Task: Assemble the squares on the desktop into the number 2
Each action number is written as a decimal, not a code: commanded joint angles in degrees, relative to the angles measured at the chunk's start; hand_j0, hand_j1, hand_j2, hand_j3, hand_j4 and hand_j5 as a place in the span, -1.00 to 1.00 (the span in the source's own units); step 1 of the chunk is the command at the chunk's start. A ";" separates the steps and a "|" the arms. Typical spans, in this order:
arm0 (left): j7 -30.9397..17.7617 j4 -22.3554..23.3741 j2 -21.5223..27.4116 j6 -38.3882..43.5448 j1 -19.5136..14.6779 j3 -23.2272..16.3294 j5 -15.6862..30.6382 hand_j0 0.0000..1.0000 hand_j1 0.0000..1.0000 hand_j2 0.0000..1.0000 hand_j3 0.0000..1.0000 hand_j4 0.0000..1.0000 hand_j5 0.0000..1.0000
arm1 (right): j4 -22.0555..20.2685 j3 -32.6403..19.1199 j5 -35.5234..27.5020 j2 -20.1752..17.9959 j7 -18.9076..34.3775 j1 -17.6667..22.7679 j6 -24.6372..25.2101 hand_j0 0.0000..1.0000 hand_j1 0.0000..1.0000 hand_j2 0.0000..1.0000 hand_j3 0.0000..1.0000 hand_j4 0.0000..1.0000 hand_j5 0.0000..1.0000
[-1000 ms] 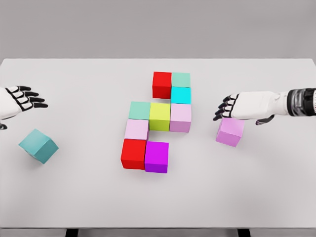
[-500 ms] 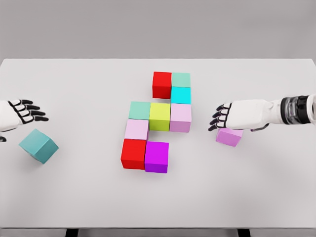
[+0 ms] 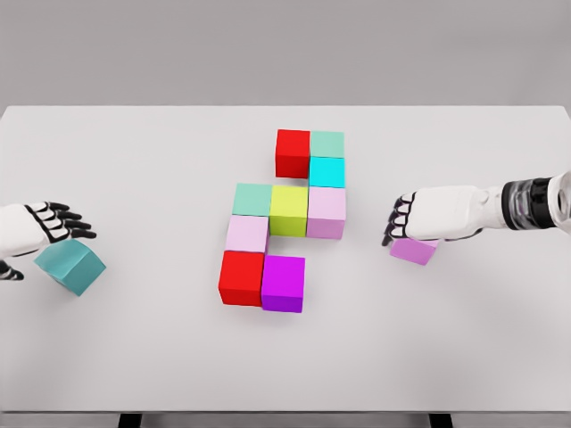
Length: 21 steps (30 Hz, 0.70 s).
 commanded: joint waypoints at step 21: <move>-0.11 0.33 -3.31 0.02 0.80 -0.74 2.46 1.00 1.00 1.00 1.00 1.00 1.00 | -1.59 -0.73 0.18 -2.18 0.07 -0.09 0.10 0.27 0.27 0.27 0.27 0.27 0.27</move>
